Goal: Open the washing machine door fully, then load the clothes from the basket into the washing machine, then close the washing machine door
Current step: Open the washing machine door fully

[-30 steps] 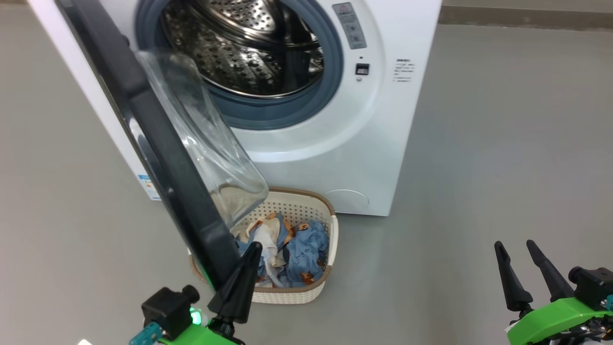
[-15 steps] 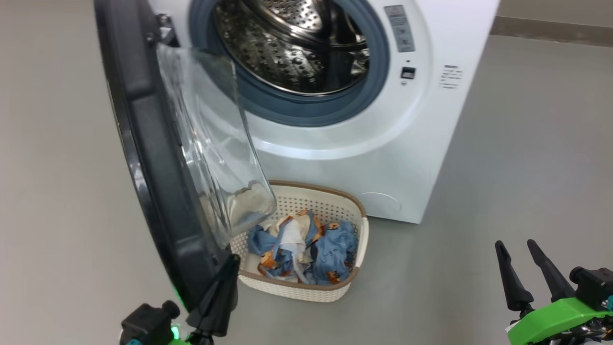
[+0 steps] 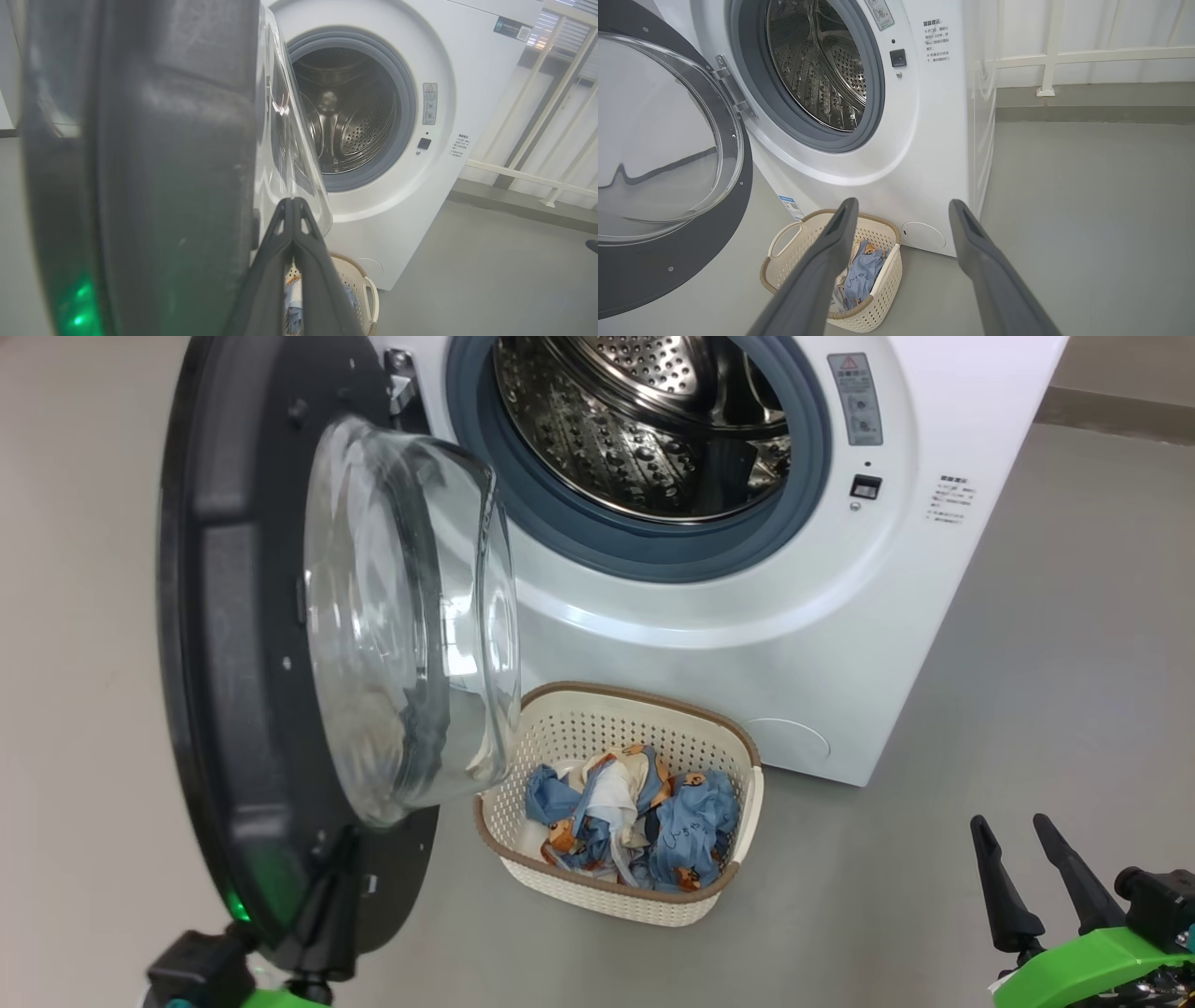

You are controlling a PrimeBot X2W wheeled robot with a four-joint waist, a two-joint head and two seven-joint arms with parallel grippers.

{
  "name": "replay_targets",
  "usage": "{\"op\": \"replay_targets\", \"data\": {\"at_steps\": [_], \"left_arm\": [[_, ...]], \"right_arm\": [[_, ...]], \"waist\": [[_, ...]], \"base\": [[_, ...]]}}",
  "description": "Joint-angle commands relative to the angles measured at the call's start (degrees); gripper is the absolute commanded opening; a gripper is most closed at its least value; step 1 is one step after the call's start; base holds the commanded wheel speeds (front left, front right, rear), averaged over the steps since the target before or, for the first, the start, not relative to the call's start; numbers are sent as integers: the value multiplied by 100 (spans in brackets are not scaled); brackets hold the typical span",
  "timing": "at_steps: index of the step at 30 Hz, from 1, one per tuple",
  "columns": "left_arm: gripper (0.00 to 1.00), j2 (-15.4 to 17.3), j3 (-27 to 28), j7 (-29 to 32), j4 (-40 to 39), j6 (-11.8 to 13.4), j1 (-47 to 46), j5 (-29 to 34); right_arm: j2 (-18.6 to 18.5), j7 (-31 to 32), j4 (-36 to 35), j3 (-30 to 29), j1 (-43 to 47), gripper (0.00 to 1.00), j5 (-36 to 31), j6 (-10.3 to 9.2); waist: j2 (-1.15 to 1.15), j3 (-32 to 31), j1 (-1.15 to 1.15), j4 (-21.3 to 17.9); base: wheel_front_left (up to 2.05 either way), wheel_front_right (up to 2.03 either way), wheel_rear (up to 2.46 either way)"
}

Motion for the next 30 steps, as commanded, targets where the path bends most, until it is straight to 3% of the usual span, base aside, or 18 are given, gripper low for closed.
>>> {"op": "replay_targets", "data": {"at_steps": [1,7,30], "left_arm": [[0,151,346,-37,-97,90,-102,34],[0,230,740,-37,-38,178,-110,63],[0,678,1826,-37,996,49,-1034,108]], "right_arm": [[-61,-70,-140,99,-23,100,-75,9],[-40,-70,-140,103,27,100,-99,9],[-130,-70,-140,93,-14,100,-88,9]], "waist": [[0,-18,0,36],[0,-51,0,106],[0,126,0,193]], "base": [[0,0,0],[0,0,0],[0,0,0]]}}
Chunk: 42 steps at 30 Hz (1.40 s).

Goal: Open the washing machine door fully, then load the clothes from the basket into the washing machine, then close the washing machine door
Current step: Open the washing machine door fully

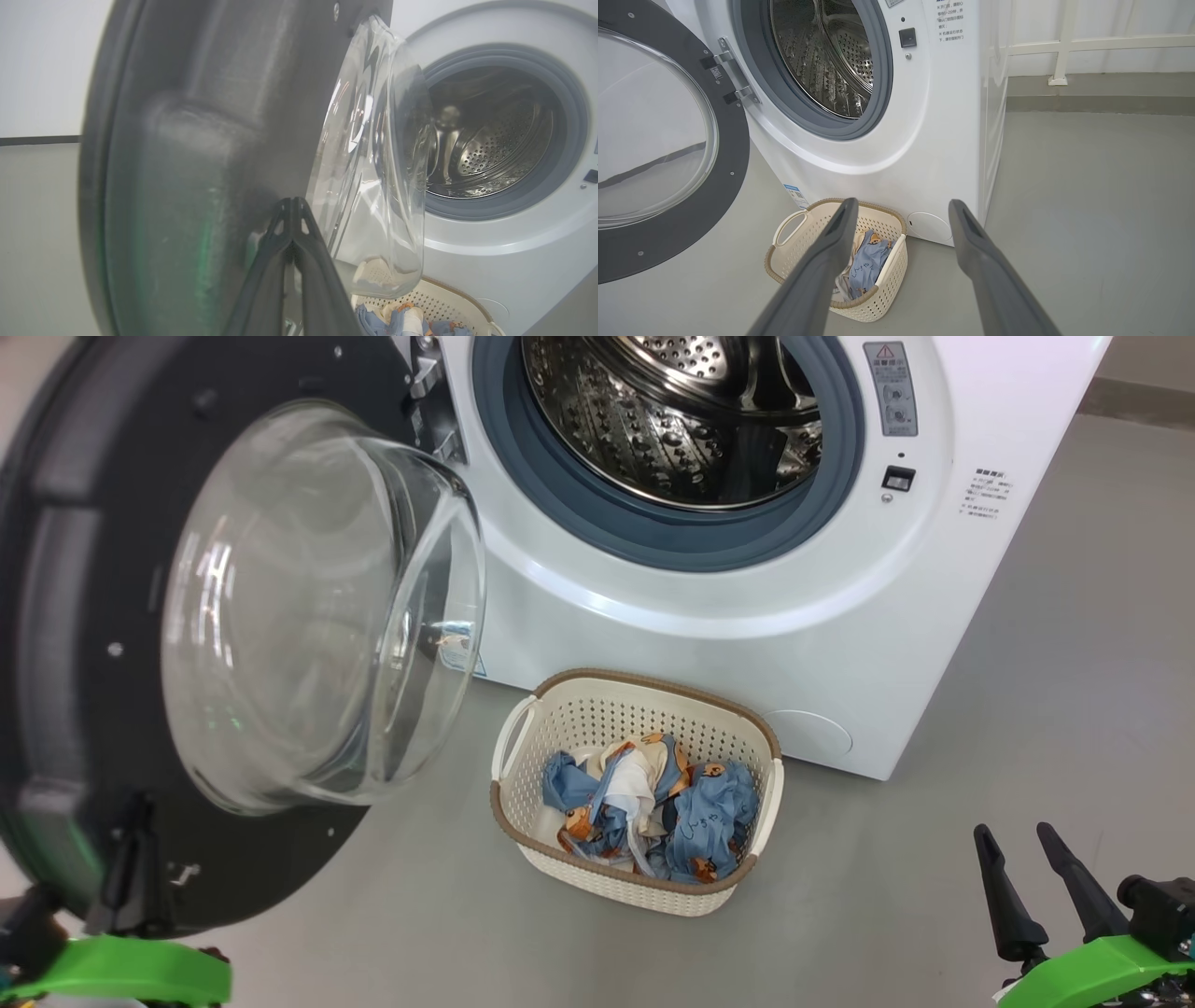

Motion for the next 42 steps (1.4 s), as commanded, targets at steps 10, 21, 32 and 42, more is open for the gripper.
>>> {"op": "replay_targets", "data": {"at_steps": [10,21,32,42], "left_arm": [[0,365,685,-37,310,-18,-620,241],[0,476,1076,-37,759,-35,-1036,427],[0,692,1581,-37,1204,-39,-1438,618],[0,913,1773,-37,1640,-40,-1844,668]], "right_arm": [[-145,-70,-126,121,-158,100,-82,9],[-220,-70,-128,151,-294,100,-104,9],[-233,-70,-134,261,-437,100,-124,9],[-320,-70,-156,266,-568,100,-184,9]], "waist": [[0,142,0,-22],[0,346,0,-29],[0,555,0,-87],[0,823,0,-118]], "base": [[0,0,0],[0,0,0],[0,0,0],[0,0,0]]}}
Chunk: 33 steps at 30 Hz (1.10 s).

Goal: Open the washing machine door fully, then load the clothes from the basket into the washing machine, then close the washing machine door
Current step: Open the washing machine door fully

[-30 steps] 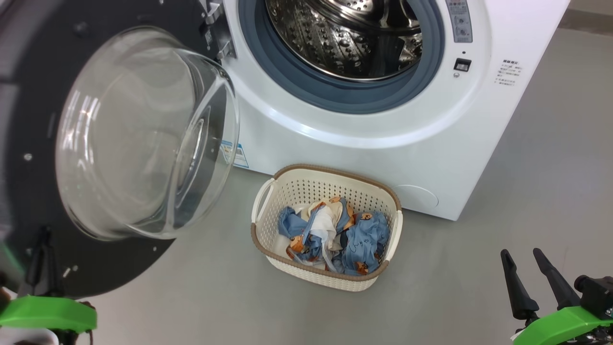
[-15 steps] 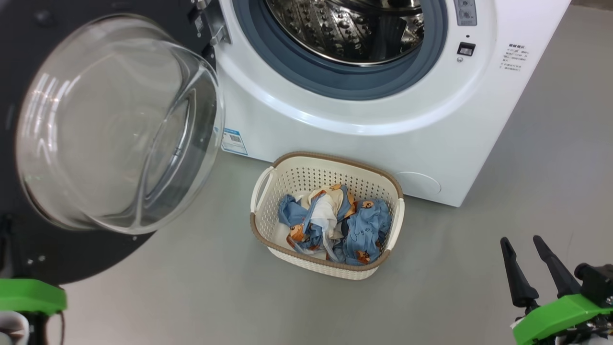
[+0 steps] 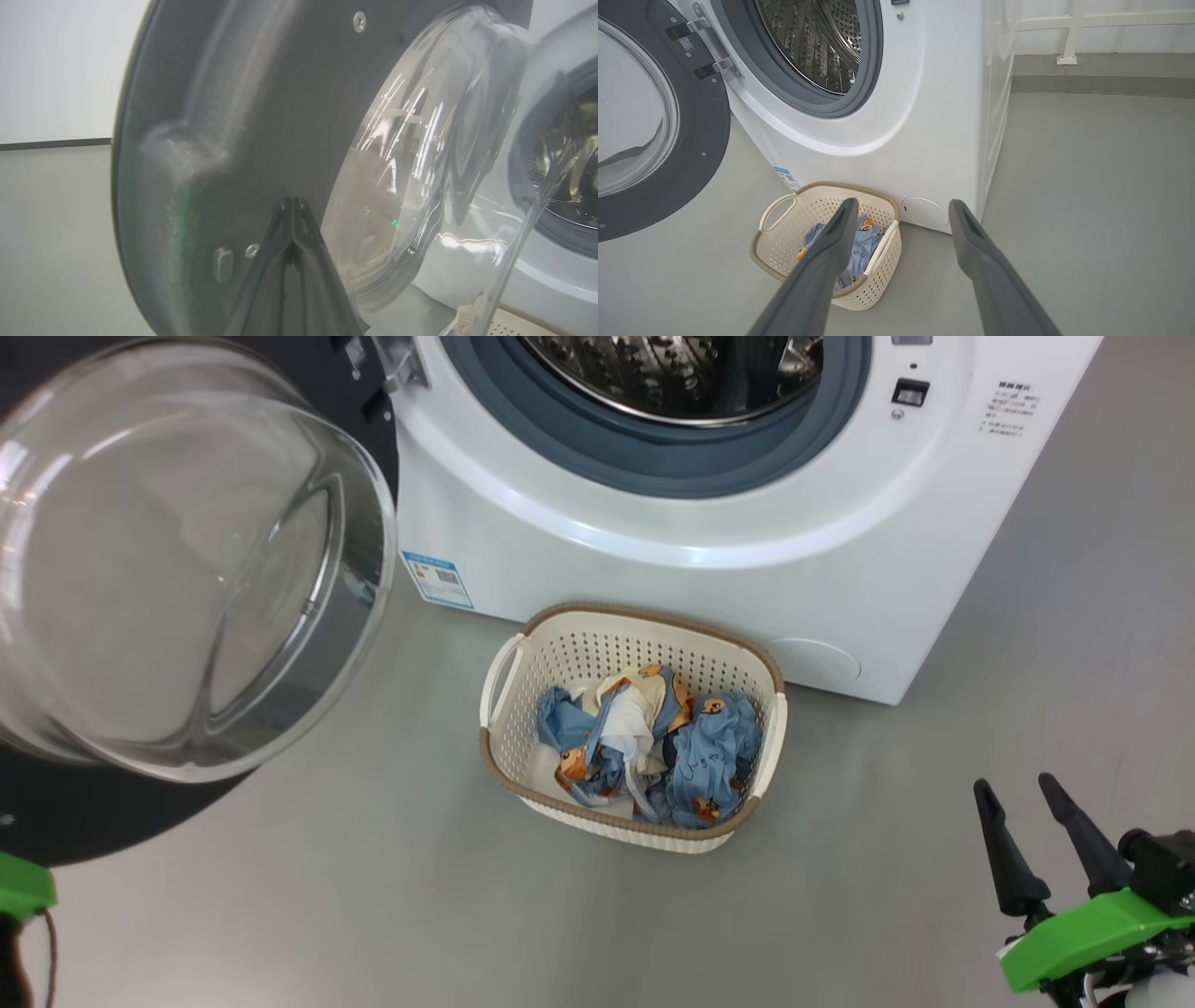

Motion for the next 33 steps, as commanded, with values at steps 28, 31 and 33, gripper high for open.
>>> {"op": "replay_targets", "data": {"at_steps": [28,31,33], "left_arm": [[0,761,690,-36,828,34,-897,116],[0,786,661,-36,850,34,-902,87],[0,785,616,-36,837,34,-880,34]], "right_arm": [[-264,-70,-177,190,-516,100,-347,9],[-257,-70,-169,185,-511,100,-341,9],[-246,-70,-156,177,-496,100,-336,9]], "waist": [[0,481,0,-115],[0,448,0,-123],[0,404,0,-118]], "base": [[0,0,0],[0,0,0],[0,0,0]]}}
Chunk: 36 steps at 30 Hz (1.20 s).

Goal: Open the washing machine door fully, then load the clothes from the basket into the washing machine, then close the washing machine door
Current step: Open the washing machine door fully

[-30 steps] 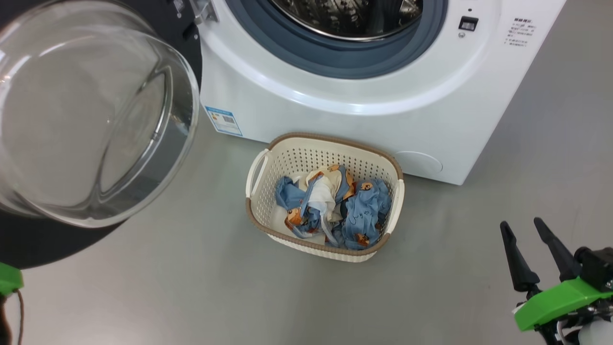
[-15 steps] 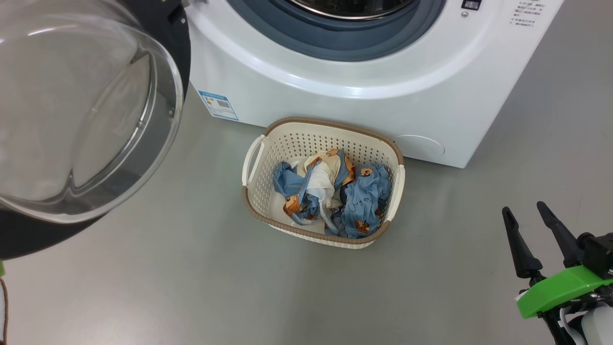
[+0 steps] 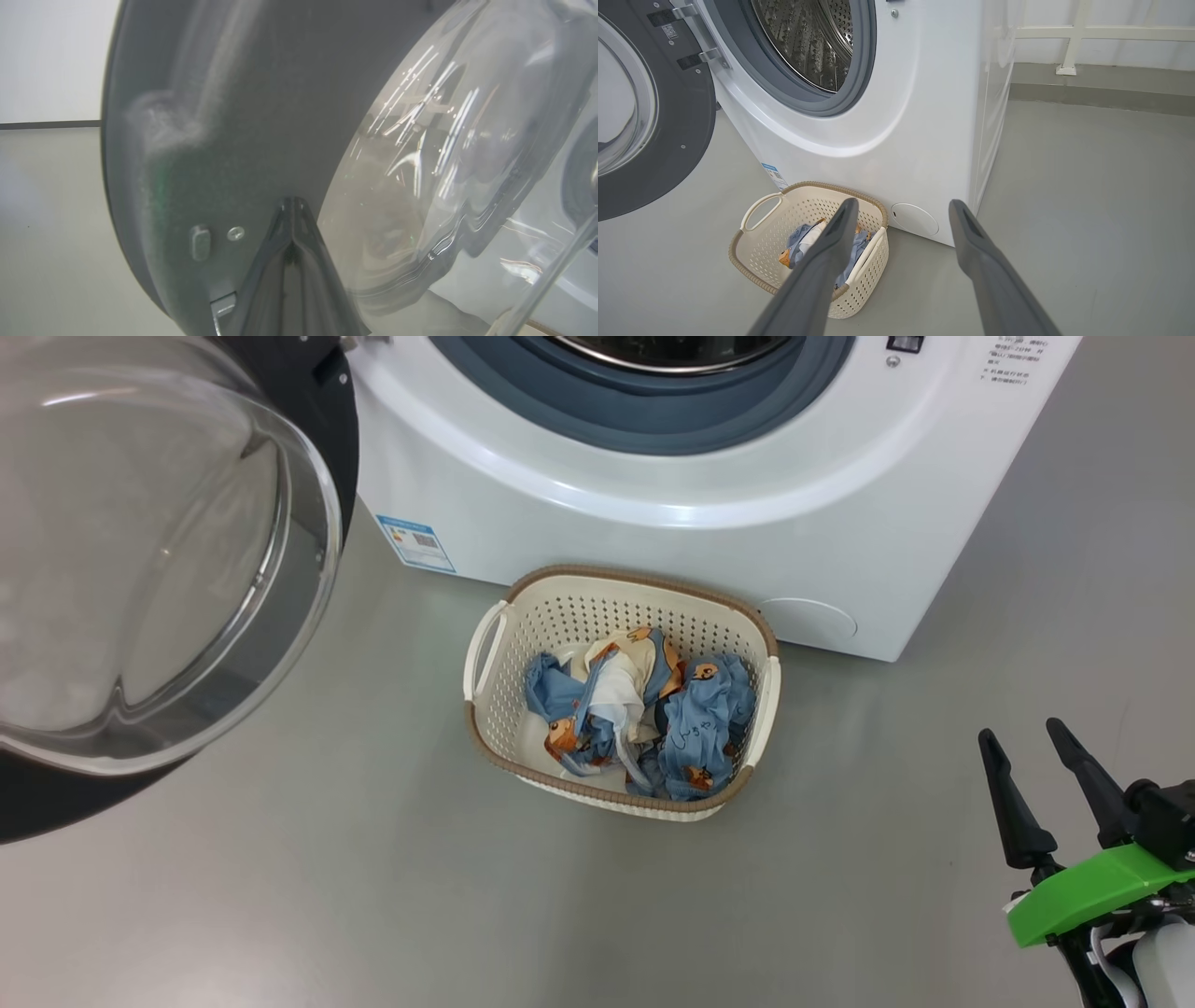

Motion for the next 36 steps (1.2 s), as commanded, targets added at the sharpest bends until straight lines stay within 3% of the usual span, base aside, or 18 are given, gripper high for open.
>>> {"op": "replay_targets", "data": {"at_steps": [1,25,27,28,29,31,36], "left_arm": [[0,432,96,-36,-155,34,-77,-30],[0,-335,-784,-36,-1699,34,1834,-492],[32,-381,-871,-36,-1806,34,1963,-520],[41,-407,-889,-36,-1852,34,2017,-530],[74,-459,-938,-36,-1917,34,2117,-540],[99,-509,-972,-36,-1970,34,2201,-528],[100,-629,-1107,-36,-2056,34,2338,-481]], "right_arm": [[-53,-70,-105,127,-33,100,-53,9],[218,-70,-13,176,413,100,67,9],[227,-70,-24,180,448,100,79,9],[231,-70,-30,180,465,100,83,9],[247,-70,-34,178,496,100,90,9],[271,-70,-34,153,533,100,93,9],[319,-70,-53,132,626,100,95,9]], "waist": [[0,-62,0,6],[0,-1002,0,89],[0,-1044,0,69],[0,-1067,0,55],[0,-1116,0,8],[0,-1159,0,-44],[0,-1208,0,-193]], "base": [[0,0,0],[0,0,0],[0,0,0],[0,0,0],[0,0,0],[0,0,0],[0,0,0]]}}
